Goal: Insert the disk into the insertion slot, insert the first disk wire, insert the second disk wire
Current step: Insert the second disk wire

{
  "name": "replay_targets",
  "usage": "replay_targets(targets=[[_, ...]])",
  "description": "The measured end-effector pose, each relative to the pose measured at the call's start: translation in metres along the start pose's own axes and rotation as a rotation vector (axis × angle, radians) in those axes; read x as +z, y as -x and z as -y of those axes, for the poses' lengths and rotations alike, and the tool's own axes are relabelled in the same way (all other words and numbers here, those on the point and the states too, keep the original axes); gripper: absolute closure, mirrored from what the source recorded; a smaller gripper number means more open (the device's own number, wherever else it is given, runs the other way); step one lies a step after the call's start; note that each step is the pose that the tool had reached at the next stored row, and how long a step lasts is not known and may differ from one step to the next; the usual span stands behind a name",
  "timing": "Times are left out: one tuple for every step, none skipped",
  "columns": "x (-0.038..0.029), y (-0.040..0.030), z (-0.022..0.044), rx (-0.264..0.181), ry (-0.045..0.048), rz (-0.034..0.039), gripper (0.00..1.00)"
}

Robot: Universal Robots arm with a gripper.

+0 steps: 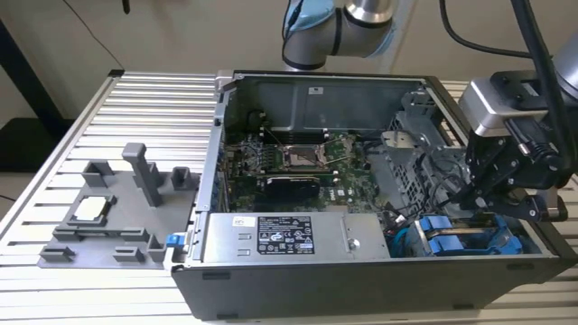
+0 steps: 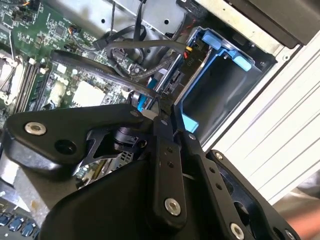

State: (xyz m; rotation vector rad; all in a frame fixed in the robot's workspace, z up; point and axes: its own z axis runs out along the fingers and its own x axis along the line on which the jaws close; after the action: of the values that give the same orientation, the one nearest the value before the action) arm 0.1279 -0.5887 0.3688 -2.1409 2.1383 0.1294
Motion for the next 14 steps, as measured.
replay_targets(targets=[[0.0002,-0.0001,0.0000,0.000,0.0000,-0.0001,0.84],[0.0009,-0.0003,0.0001,0.000,0.0000,0.0003,0.84],[0.0015,-0.0005,0.0003,0.000,-0.0001,0.0003,0.84],[0.0022,-0.0007,0.0006,0.000,-0.0001,0.0001,0.84],[0.0029,-0.0010,0.0010,0.000,-0.0001,-0.0001,0.84],[0.0036,-0.0014,0.0016,0.000,-0.0001,0.0002,0.84],[0.0044,-0.0018,0.0022,0.001,-0.0001,0.0009,0.84],[0.0052,-0.0023,0.0030,0.001,-0.0001,0.0014,0.84],[0.0060,-0.0028,0.0036,0.001,-0.0001,0.0019,0.84],[0.0068,-0.0032,0.0043,0.001,-0.0002,0.0023,0.84],[0.0077,-0.0036,0.0048,0.001,-0.0001,0.0028,0.84],[0.0086,-0.0040,0.0052,0.001,-0.0001,0.0034,0.84],[0.0095,-0.0043,0.0057,0.001,-0.0002,0.0038,0.84],[0.0106,-0.0047,0.0060,0.001,-0.0002,0.0041,0.84]])
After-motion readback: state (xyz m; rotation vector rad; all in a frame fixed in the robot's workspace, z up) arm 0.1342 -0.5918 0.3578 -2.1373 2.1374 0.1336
